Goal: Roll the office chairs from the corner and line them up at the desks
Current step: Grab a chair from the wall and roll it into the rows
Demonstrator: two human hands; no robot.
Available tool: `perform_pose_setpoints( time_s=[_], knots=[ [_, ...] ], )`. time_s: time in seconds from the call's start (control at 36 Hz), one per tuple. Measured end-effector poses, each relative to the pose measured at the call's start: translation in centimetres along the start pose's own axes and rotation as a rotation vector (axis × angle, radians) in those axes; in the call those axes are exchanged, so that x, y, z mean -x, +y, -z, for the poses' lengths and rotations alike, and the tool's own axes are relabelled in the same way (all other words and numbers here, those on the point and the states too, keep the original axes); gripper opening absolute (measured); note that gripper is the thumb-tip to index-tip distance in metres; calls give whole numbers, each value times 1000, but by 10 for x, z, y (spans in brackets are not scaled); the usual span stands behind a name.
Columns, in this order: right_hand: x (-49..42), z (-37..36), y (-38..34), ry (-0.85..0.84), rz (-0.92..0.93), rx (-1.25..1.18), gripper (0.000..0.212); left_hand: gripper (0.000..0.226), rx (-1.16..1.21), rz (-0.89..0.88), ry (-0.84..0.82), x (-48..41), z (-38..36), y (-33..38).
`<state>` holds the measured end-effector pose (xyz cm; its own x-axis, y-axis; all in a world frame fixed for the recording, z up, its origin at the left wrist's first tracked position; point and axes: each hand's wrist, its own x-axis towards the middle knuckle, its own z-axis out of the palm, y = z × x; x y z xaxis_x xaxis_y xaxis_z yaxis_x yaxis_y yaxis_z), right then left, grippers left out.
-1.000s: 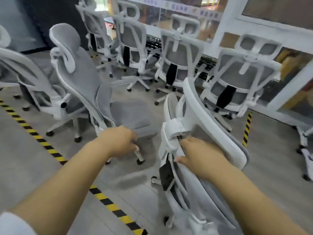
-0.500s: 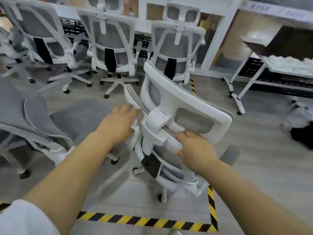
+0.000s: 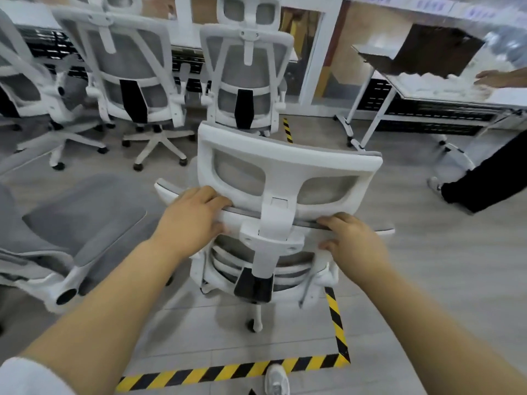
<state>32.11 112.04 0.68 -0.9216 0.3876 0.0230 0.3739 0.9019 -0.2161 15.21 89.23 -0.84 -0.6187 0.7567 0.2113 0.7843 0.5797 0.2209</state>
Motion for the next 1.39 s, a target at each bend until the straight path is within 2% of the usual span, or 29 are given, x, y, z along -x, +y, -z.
perform_pose_setpoints(
  time_s=[0.11, 0.39, 0.56, 0.67, 0.72, 0.89, 1.39],
  knots=[
    [-16, 2, 22, 5, -2, -37, 42, 44, -17, 6, 29, -7, -11, 6],
    [-77, 6, 58, -15, 55, -85, 35, 44, 42, 147, 49, -33, -17, 15],
    [-112, 5, 85, -14, 104, -119, 33, 38, -9, 145, 79, -48, -31, 22],
    [-145, 8, 95, -38, 116, -138, 34, 37, -3, 269, 152, -68, -37, 31],
    [-159, 9, 100, -49, 134, -135, 33, 35, -21, 267, 180, -78, -41, 32],
    [-188, 7, 109, -54, 140, -120, 33, 35, -21, 332, 160, -106, -55, 22],
    [-230, 0, 109, 32, 56, -61, 38, 32, 2, 196, 132, -189, -62, -24]
  ],
)
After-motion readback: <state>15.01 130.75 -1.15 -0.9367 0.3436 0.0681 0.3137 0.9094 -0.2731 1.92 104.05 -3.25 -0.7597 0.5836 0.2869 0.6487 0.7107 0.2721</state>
